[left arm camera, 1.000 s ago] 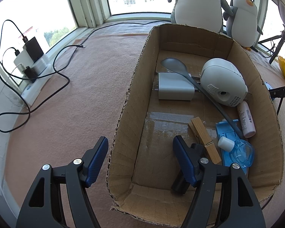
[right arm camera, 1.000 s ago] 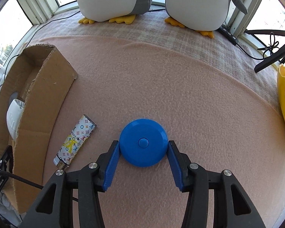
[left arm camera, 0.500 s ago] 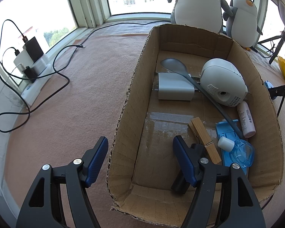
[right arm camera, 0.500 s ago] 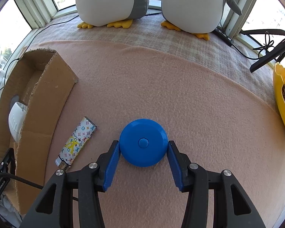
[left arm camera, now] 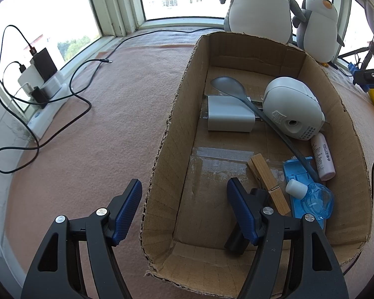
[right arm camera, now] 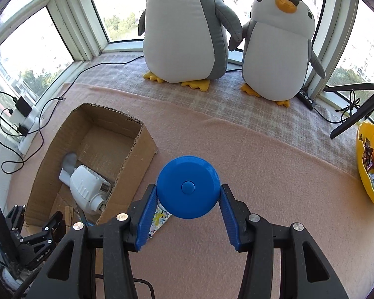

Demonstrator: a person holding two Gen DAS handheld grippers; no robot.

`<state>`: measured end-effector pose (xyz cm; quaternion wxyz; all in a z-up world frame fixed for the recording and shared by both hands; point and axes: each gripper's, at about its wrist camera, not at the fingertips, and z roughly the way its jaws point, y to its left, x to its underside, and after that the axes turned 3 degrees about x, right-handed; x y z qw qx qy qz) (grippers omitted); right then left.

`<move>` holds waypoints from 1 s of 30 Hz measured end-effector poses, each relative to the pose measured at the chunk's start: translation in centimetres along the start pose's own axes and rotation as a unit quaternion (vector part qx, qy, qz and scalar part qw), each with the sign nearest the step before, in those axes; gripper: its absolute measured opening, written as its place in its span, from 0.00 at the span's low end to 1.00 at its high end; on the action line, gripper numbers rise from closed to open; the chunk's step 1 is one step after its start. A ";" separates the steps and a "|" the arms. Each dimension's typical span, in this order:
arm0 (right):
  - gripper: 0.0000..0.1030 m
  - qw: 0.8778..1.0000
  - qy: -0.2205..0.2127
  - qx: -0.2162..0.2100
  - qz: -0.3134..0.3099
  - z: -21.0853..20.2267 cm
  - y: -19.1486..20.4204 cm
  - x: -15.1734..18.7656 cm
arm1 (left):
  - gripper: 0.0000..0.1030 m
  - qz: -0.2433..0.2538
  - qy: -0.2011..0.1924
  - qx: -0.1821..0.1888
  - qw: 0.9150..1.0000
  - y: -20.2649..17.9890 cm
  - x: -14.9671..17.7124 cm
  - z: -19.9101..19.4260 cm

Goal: Organize rigid objects
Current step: 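Carry the blue disc with the right gripper over the box, then lower the disc into the box and open the right gripper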

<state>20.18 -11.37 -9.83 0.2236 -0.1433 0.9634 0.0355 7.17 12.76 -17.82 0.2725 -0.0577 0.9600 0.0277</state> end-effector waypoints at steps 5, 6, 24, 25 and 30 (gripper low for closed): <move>0.45 1.000 -0.017 -0.020 -0.012 -0.2 3.0 -1.4 | 0.70 -0.002 0.000 0.000 1.000 -0.2 0.0 0.0; 0.45 0.999 -0.018 -0.023 -0.016 -0.1 3.6 -1.6 | 0.70 -0.002 0.000 0.000 1.000 -0.1 0.0 0.0; 0.45 0.998 -0.003 -0.036 -0.056 2.8 9.2 -3.2 | 0.70 -0.003 -0.001 0.003 1.000 -0.3 0.1 0.1; 0.45 0.998 -0.002 -0.037 -0.056 2.9 9.2 -3.2 | 0.70 -0.003 0.000 0.003 1.000 -0.3 0.1 0.1; 0.45 0.998 0.004 -0.035 -0.054 3.3 9.3 -3.1 | 0.70 -0.003 -0.001 0.003 1.000 -0.3 0.1 0.1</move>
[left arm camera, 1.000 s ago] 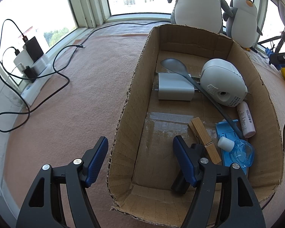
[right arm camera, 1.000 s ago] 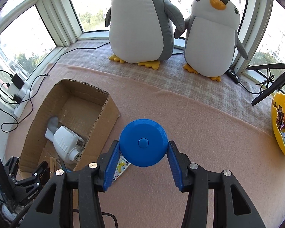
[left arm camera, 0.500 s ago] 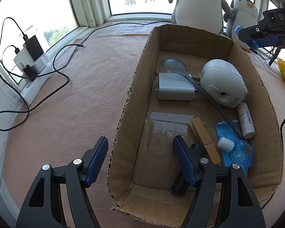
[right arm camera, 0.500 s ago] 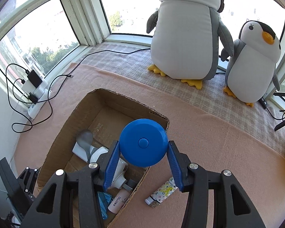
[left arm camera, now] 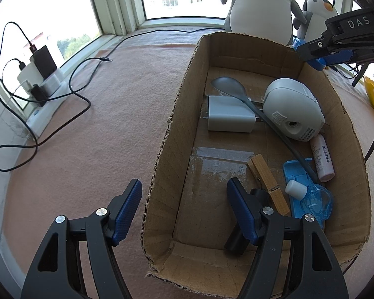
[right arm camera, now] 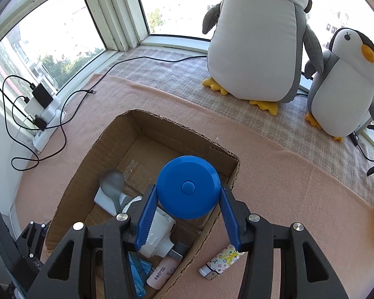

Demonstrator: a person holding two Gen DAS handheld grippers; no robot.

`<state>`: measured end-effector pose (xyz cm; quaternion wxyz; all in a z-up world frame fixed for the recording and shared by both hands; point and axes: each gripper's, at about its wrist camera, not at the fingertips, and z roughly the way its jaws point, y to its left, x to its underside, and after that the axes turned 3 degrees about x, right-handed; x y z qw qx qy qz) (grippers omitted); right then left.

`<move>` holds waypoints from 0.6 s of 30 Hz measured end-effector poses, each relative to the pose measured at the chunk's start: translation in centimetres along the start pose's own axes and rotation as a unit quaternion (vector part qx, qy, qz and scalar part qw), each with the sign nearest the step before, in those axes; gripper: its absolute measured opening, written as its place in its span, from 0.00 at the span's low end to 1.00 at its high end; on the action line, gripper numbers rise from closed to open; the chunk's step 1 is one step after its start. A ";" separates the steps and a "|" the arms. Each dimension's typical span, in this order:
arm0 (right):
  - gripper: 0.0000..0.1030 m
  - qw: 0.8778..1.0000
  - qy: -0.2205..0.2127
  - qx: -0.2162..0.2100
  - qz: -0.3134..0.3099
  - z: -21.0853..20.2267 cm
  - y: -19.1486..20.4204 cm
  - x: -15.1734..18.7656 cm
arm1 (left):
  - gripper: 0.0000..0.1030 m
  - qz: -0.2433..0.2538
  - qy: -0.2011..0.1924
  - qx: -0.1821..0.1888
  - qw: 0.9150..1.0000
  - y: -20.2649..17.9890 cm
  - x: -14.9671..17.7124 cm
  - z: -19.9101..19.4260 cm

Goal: Organize rigid objects
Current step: 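Lower the disc into the box and open the right gripper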

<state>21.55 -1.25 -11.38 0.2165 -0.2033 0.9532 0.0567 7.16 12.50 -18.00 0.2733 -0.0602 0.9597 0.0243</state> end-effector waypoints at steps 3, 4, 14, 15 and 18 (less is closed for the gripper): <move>0.45 1.000 0.000 -0.002 0.000 0.1 0.0 0.0 | 0.70 0.000 0.000 0.000 1.000 0.0 0.0 0.0; 0.45 1.000 -0.002 -0.004 0.001 0.0 0.0 0.0 | 0.70 0.000 0.000 0.000 1.000 0.0 0.0 0.0; 0.65 1.000 -0.017 0.003 0.004 -0.9 0.0 -0.2 | 0.70 0.000 0.000 0.000 1.000 0.0 0.0 0.0; 0.65 1.000 -0.016 0.003 0.005 -0.9 -0.1 -0.1 | 0.70 0.000 0.000 0.000 1.000 0.0 0.0 0.0; 0.65 1.000 -0.015 0.003 0.009 -1.0 -0.2 0.0 | 0.70 0.000 0.000 0.000 1.000 0.0 0.0 0.0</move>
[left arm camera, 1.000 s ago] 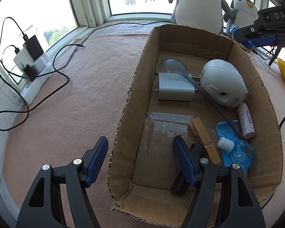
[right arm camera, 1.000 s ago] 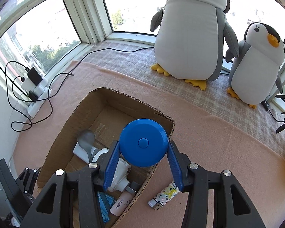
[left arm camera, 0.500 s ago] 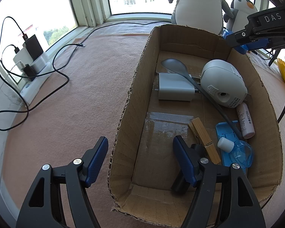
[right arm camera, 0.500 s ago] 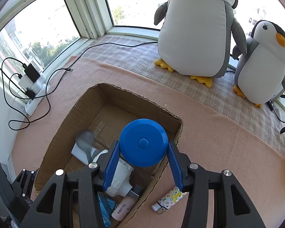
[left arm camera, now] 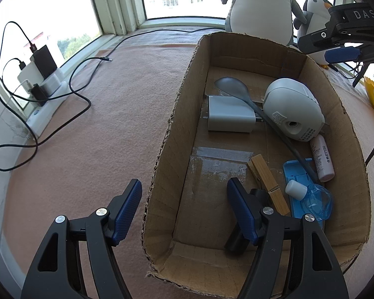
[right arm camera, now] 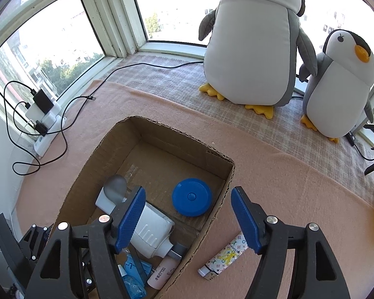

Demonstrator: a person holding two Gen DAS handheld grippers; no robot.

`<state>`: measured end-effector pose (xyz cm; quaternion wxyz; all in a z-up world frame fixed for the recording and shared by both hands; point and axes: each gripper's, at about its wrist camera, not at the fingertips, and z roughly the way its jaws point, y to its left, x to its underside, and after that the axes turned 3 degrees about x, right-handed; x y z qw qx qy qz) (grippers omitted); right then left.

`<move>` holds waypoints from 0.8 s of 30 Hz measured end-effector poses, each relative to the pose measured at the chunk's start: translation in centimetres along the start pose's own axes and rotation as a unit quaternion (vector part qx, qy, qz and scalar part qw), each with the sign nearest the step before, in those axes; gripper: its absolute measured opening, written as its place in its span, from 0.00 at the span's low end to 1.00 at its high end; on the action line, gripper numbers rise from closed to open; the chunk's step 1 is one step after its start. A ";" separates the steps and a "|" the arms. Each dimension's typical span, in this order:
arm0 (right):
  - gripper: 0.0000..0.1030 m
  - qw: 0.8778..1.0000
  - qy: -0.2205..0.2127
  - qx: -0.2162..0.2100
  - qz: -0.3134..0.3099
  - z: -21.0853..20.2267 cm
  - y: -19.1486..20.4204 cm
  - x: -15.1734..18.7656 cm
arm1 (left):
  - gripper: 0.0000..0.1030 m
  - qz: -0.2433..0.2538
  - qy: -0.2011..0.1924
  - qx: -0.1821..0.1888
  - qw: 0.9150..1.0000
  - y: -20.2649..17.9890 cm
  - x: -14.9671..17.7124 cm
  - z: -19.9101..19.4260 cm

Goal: Organize rigid objects
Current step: 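Lower the disc into the box and open the right gripper, then move the right tool to the patterned lighter and close on it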

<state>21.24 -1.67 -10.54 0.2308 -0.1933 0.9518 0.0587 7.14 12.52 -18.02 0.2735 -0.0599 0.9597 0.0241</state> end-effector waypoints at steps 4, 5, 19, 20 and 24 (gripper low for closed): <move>0.65 1.000 0.001 -0.003 0.009 -0.3 -0.5 0.2 | 0.70 0.000 0.000 0.000 1.000 0.0 0.0 0.0; 0.65 1.000 0.002 -0.004 0.013 -0.4 -0.7 0.3 | 0.70 0.000 0.000 0.000 1.000 0.0 0.0 0.0; 0.65 0.997 0.008 0.007 0.079 -2.8 -5.1 2.7 | 0.70 0.000 0.000 0.000 1.000 0.0 0.0 0.0; 0.65 0.996 0.011 0.007 0.086 -2.8 -5.5 2.9 | 0.70 0.000 0.000 0.000 1.000 0.0 0.0 0.0; 0.60 0.993 0.026 0.006 0.112 -2.5 -7.0 4.0 | 0.70 0.002 -0.001 -0.001 1.000 -0.1 -0.1 0.1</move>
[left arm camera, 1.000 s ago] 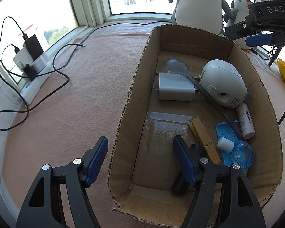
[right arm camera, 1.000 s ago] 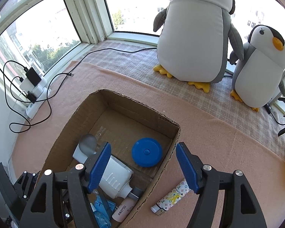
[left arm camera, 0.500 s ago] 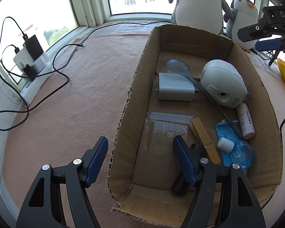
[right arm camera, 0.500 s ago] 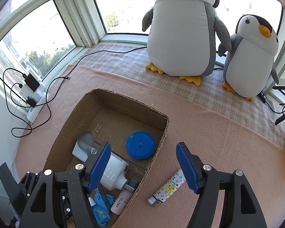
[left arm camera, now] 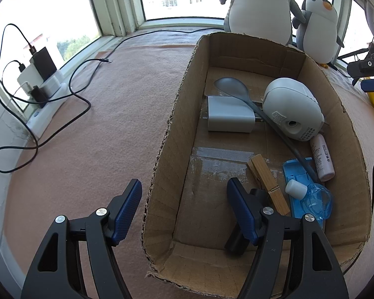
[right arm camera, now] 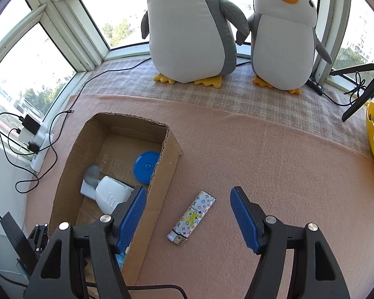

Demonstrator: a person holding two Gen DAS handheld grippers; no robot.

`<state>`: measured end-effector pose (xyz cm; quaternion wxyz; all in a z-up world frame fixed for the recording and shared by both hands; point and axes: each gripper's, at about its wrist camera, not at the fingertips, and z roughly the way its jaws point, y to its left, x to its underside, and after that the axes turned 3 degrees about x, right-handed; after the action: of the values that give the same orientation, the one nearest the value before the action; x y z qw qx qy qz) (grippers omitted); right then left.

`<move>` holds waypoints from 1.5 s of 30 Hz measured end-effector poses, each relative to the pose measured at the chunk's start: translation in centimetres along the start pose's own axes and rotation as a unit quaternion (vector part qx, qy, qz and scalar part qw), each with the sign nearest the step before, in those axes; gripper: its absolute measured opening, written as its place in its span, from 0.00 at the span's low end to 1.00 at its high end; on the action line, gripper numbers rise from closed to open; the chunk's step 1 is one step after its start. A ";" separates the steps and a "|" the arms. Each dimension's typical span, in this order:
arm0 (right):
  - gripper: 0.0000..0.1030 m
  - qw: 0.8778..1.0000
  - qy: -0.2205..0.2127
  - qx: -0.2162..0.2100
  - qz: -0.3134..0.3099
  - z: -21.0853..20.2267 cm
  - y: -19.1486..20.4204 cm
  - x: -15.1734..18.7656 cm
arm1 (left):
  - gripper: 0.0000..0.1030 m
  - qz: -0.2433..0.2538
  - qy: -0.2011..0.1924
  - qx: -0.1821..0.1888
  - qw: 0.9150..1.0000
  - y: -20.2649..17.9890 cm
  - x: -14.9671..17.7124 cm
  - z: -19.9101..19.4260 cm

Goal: Organize rigid objects
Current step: 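Move the right tool to the patterned lighter and close on it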

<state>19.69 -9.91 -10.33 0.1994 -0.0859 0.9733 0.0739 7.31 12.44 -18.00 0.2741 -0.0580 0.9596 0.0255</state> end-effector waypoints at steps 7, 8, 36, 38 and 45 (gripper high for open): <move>0.46 0.997 0.050 -0.020 0.059 2.2 -2.5 1.1 | 0.70 0.000 0.000 0.000 1.000 0.0 0.0 0.0; 0.43 0.996 0.056 -0.021 0.062 2.6 -2.6 1.3 | 0.70 0.000 0.000 0.000 1.000 0.0 0.0 0.0; 0.36 0.994 0.102 0.037 0.023 7.8 0.4 1.8 | 0.70 -0.001 0.000 0.001 1.000 0.0 0.0 0.0; 0.36 0.994 0.102 0.048 0.005 7.9 0.9 1.8 | 0.70 -0.001 0.000 0.000 1.000 0.0 0.0 0.0; 0.24 0.991 0.105 0.072 -0.033 7.8 1.1 1.9 | 0.70 -0.001 -0.001 0.001 1.000 0.0 0.1 0.0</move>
<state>20.66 -7.66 -18.11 0.1044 -0.1105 0.9883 -0.0129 7.27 12.42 -18.05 0.2748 -0.0590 0.9594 0.0243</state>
